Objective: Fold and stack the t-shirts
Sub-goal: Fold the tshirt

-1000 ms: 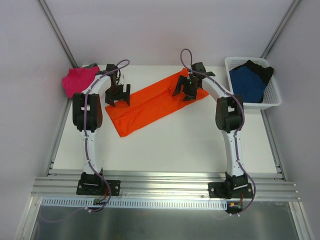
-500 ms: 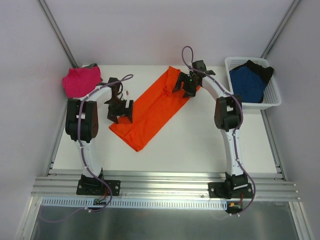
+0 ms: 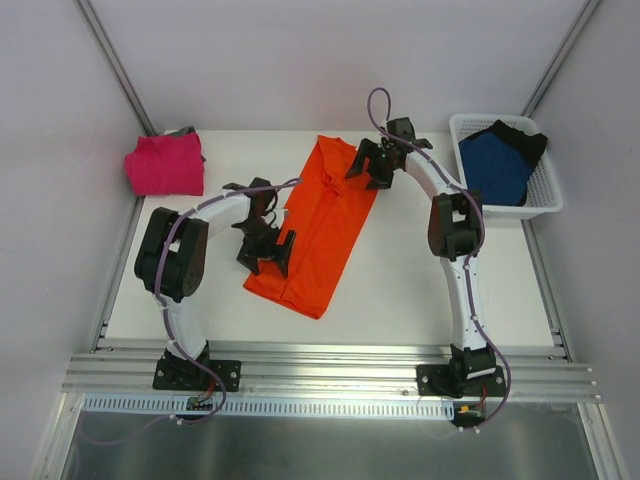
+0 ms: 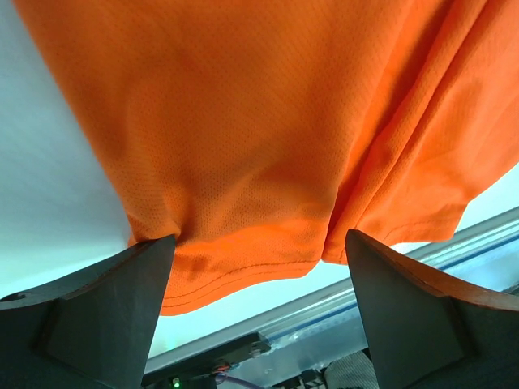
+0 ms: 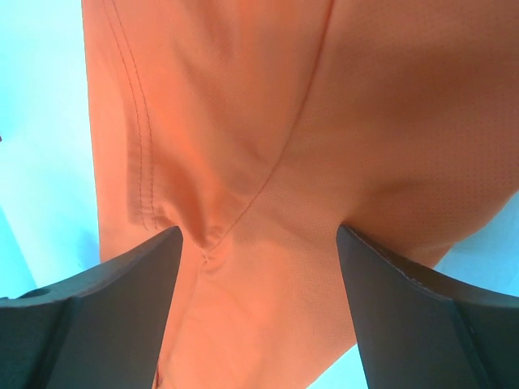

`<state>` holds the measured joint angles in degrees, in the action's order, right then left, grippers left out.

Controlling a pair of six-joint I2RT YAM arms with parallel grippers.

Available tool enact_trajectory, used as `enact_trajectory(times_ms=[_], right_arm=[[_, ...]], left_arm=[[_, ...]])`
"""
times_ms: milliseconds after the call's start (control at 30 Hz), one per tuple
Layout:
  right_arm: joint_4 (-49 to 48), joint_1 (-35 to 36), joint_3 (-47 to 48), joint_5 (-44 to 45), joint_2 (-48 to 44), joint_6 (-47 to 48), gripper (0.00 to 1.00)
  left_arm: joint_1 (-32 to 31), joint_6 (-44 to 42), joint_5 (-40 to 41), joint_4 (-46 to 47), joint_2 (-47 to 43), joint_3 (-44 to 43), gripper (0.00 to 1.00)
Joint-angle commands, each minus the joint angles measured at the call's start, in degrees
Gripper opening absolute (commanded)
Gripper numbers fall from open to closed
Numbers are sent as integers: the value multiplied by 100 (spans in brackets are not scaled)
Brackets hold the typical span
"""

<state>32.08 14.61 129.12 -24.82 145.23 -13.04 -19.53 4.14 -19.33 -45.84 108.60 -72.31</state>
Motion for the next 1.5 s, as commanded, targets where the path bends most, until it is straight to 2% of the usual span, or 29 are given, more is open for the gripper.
enact_trajectory(times_ms=[0,367,600,933,1467], right_arm=[[-140,-2,280,-76,102,-111,81],[-298,103,597,-111,208,-190,81],[-386,235,720,-137,251,-252,81],[-465,420,816,-155,331,-278,81],[-544,631,1010,-163,542,-313,81]], left_arm=[[-235,122,-176,-118,-242,209,88],[-1526,210,-115,-56,-313,130,90],[-1992,254,-79,-4,-251,16,90],[-2415,298,-106,14,117,-388,91],[-2723,271,8,49,399,-687,92]])
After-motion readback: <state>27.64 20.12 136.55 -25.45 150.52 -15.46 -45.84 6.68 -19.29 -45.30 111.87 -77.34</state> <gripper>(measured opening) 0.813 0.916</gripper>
